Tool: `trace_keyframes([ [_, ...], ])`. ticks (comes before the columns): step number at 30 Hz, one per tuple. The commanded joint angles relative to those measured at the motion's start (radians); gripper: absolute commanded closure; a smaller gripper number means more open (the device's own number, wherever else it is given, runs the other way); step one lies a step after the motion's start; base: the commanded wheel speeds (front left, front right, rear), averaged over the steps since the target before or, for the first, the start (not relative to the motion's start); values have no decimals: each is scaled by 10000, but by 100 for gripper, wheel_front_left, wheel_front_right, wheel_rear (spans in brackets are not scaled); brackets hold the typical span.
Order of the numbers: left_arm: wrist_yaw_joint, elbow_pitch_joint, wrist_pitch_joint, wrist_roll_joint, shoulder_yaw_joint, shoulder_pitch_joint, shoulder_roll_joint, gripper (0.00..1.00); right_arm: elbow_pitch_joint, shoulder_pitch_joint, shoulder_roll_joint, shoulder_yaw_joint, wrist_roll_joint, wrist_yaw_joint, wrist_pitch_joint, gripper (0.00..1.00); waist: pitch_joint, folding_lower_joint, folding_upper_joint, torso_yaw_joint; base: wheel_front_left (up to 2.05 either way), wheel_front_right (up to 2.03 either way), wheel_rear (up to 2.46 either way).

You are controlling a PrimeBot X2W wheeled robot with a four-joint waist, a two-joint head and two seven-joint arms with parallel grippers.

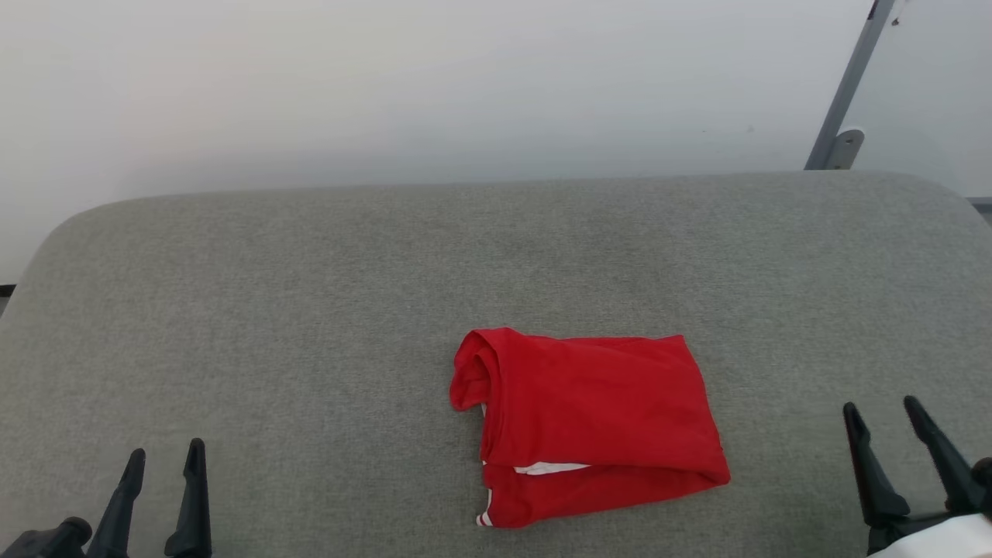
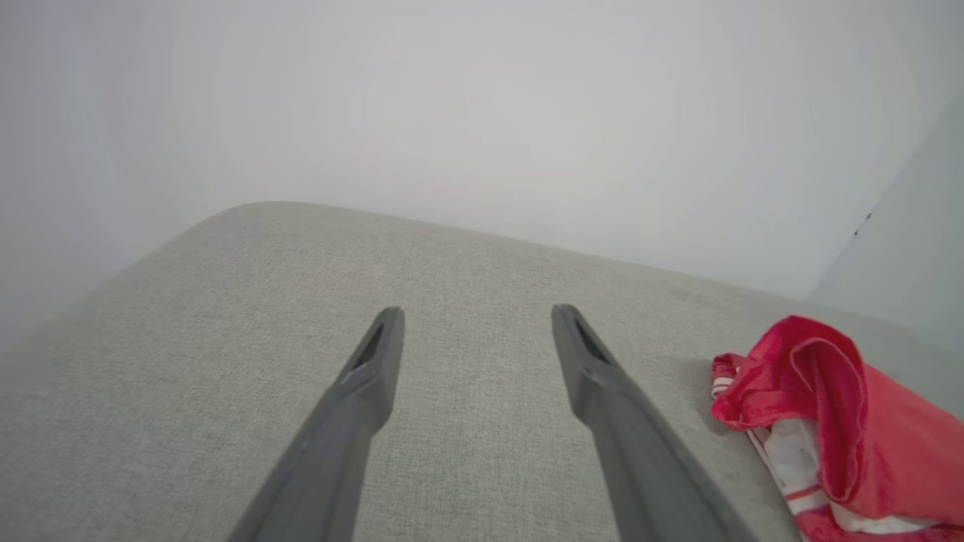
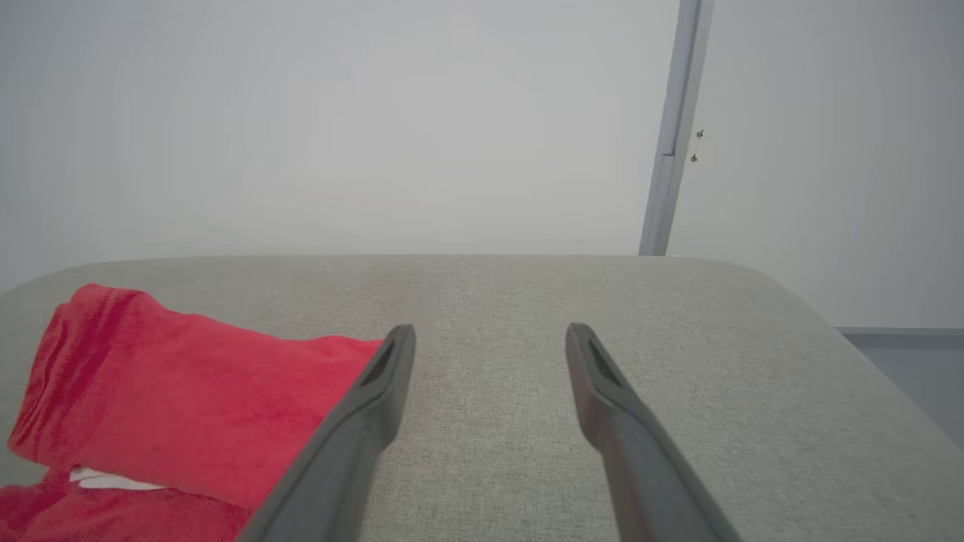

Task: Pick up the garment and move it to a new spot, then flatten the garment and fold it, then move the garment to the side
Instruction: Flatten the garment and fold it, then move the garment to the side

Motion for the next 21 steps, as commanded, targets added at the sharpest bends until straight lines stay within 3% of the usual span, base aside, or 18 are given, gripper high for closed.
trace_keyframes([
  [1, -37, -31, -52, -74, 59, -81, 46, 0, 55, -74, -47, 117, 148, -2, -46, 0, 26, 0, -1, 69, 0, 0, 0],
  [8, -37, 61, -52, -144, 145, 51, 18, 0, 912, -754, -866, 1318, 989, -1, 279, 0, 114, 0, -1, 607, 0, 0, 0],
  [21, -37, 70, -52, -294, -73, -72, -331, 0, 1352, -2490, -2682, 3219, 3272, -2, 3528, 0, 708, 0, -1, 2036, 0, 0, 0],
])
